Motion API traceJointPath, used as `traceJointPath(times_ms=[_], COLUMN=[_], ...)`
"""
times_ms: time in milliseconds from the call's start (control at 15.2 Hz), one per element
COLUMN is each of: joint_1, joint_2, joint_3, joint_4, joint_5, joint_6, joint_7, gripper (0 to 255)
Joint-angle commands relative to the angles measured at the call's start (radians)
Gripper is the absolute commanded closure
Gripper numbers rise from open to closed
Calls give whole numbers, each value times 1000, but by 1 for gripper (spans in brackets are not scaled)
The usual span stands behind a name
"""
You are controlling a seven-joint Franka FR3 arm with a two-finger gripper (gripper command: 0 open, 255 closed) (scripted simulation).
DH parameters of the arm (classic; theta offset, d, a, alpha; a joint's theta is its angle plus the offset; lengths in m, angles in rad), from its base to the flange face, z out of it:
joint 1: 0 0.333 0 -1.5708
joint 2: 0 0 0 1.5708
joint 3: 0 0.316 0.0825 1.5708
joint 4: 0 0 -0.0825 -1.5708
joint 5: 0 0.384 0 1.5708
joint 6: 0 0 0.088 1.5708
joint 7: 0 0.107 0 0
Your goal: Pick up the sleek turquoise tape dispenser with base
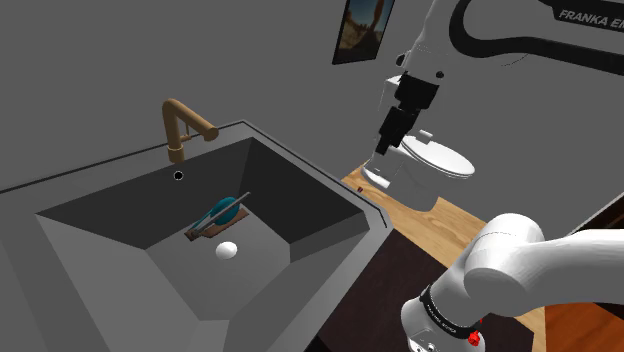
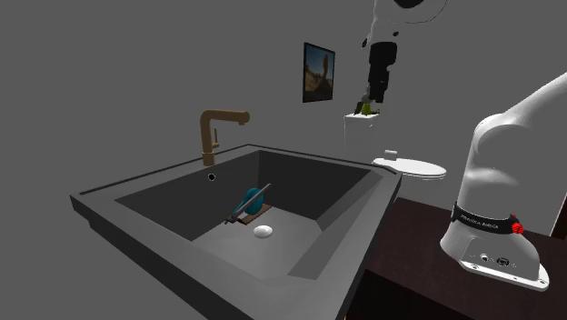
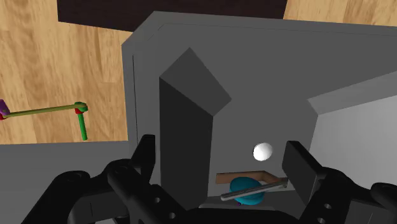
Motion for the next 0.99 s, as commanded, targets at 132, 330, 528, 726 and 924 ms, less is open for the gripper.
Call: traceJointPath(times_ms=[132, 330, 528, 726, 924], joint_1=[-3, -3, 2, 7, 10], joint_2=[-15, -20, -2, 42, 112], joint_3=[38, 101, 168, 240, 316], joint_4=[-62, -143, -207, -251, -275], joint_5=[39, 99, 160, 220, 274], joint_6=[72, 187, 311, 445, 586], joint_7=[74, 183, 290, 395, 499], gripper=[0, 0, 0, 0, 0])
